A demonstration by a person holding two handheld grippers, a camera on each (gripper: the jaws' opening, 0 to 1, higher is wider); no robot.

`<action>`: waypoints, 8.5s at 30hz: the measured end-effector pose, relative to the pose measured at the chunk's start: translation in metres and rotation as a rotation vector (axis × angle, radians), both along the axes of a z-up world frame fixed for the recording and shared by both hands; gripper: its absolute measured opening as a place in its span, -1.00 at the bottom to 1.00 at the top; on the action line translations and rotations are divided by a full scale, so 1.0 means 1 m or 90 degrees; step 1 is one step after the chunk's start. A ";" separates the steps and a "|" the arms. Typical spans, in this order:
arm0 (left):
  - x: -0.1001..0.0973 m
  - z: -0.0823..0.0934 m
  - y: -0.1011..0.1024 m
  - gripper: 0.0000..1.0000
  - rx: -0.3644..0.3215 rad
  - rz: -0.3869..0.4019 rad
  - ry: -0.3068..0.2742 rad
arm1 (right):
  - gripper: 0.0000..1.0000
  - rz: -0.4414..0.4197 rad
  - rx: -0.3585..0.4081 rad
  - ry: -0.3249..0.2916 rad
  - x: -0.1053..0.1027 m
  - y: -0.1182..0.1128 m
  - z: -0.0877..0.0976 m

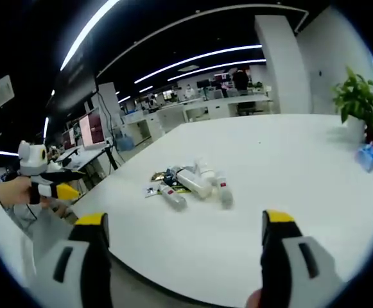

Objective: Arrange the skincare products in the storage area until every visible bottle or jar stands upright without overlapping.

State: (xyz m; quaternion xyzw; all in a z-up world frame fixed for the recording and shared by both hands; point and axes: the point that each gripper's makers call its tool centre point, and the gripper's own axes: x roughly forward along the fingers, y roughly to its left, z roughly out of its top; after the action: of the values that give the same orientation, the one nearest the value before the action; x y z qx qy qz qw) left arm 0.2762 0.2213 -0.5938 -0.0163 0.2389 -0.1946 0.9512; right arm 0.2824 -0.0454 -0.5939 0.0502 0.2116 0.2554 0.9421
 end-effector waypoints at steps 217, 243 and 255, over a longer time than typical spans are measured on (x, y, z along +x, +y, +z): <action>0.041 -0.052 0.024 0.94 -0.025 0.029 0.085 | -0.42 0.420 -0.396 0.157 0.226 0.173 -0.139; 0.034 -0.037 0.004 0.94 -0.028 -0.001 0.064 | -0.42 0.280 -0.278 0.087 0.227 0.131 -0.081; 0.032 -0.032 -0.004 0.94 -0.027 -0.016 0.055 | -0.43 0.231 -0.244 0.081 0.219 0.112 -0.068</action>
State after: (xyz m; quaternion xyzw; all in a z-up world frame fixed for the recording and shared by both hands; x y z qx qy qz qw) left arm 0.3084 0.2169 -0.6260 -0.0420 0.2754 -0.2110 0.9369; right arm 0.5019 0.0667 -0.6622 -0.1516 0.3200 0.3716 0.8582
